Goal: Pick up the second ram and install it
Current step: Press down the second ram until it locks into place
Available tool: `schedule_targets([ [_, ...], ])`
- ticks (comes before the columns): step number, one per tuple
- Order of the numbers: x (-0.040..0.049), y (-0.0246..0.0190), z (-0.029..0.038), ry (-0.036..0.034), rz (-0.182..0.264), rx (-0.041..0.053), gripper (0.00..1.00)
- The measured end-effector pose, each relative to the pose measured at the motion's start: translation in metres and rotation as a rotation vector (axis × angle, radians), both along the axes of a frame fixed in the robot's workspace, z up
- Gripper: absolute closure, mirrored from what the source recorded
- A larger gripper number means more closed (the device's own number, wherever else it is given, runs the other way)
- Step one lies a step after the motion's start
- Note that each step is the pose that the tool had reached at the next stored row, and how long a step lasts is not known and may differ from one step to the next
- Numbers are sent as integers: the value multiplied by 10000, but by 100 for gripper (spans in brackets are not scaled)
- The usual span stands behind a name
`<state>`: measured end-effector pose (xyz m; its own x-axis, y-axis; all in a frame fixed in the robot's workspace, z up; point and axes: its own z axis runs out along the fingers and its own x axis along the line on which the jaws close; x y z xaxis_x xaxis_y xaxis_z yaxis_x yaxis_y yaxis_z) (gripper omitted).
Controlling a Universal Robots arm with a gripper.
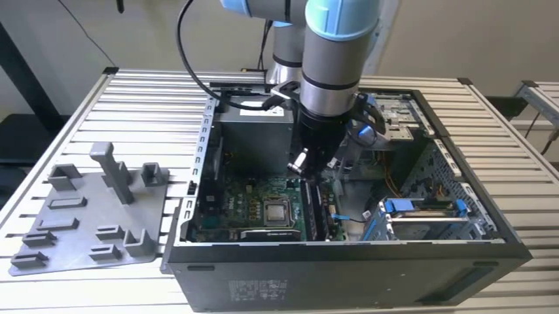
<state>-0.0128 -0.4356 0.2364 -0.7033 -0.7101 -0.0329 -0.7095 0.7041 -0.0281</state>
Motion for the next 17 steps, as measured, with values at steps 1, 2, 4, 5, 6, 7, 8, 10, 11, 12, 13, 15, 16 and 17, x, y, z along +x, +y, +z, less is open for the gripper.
schedule_targets([
  [1, -3, 0, -3, 0, 154, 1, 89],
  [2, -5, 0, -6, 0, 307, 4, 89],
  [4, -11, 0, -10, 0, 603, 6, 89],
  [5, -20, -3, -12, 0, 715, 8, 89],
  [6, -26, -9, -13, -1, 751, 9, 89],
  [7, -34, -18, -13, 0, 778, 10, 89],
  [8, -39, -27, -13, 0, 815, 13, 89],
  [10, -48, -28, -14, -1, 1011, 16, 89],
  [11, -52, -30, -15, 0, 1130, 16, 89],
  [12, -56, -36, -15, -1, 1217, 16, 89],
  [13, -59, -44, -16, -1, 1286, 16, 89],
  [15, -66, -63, -19, -1, 1392, 16, 89],
  [16, -69, -77, -22, -2, 1440, 18, 89],
  [17, -71, -89, -24, -1, 1483, 16, 89],
])
